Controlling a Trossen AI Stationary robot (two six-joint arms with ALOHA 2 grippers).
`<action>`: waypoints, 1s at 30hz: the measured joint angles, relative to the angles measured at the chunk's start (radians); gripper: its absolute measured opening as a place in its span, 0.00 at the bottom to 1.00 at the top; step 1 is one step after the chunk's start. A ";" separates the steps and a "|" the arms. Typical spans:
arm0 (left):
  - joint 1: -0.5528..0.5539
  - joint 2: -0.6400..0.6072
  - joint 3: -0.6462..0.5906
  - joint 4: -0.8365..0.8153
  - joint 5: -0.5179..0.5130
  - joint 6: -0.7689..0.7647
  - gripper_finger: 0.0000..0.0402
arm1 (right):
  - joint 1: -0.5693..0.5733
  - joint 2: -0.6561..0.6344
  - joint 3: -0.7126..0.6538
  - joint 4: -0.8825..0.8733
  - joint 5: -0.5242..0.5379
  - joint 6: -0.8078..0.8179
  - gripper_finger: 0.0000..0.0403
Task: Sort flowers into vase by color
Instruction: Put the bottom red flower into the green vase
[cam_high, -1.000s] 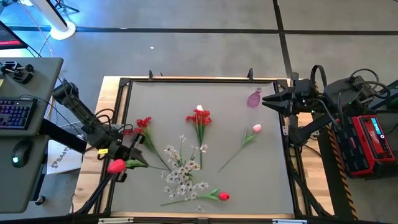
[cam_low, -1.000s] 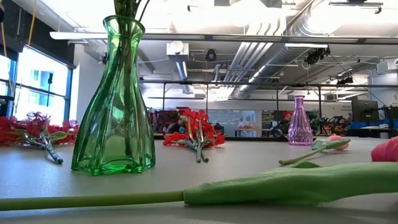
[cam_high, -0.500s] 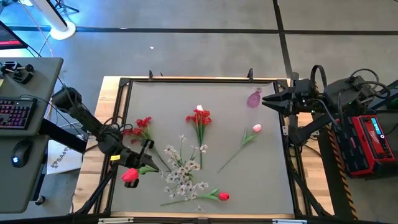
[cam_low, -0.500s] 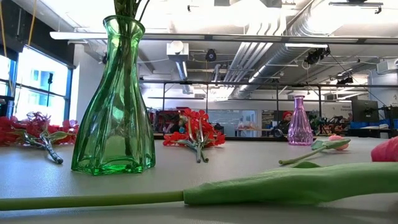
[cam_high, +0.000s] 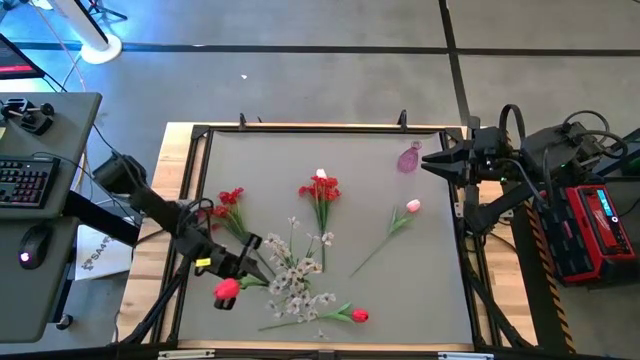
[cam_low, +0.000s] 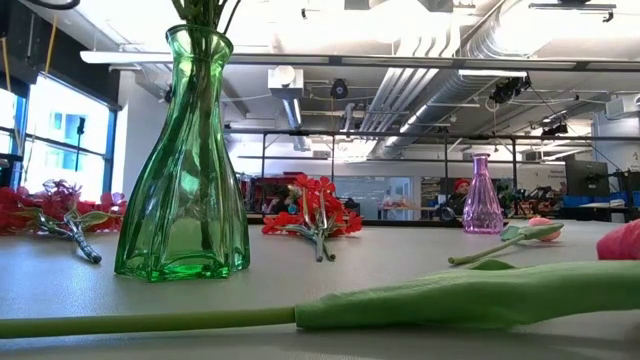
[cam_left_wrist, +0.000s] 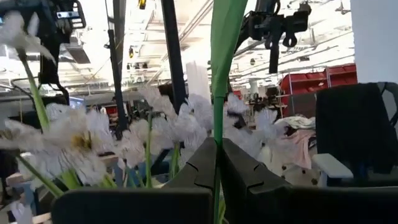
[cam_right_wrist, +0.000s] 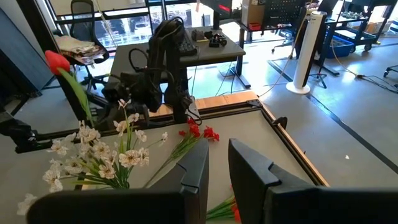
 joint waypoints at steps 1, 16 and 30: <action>0.003 0.012 0.000 0.009 0.000 -0.002 0.00 | 0.000 0.000 0.000 0.000 0.000 0.000 0.13; -0.003 -0.003 0.000 -0.007 -0.052 -0.011 0.00 | 0.000 0.000 0.000 0.000 0.000 0.000 0.13; 0.023 -0.104 -0.002 -0.182 -0.028 0.036 0.00 | 0.000 0.000 0.000 0.000 0.001 0.000 0.13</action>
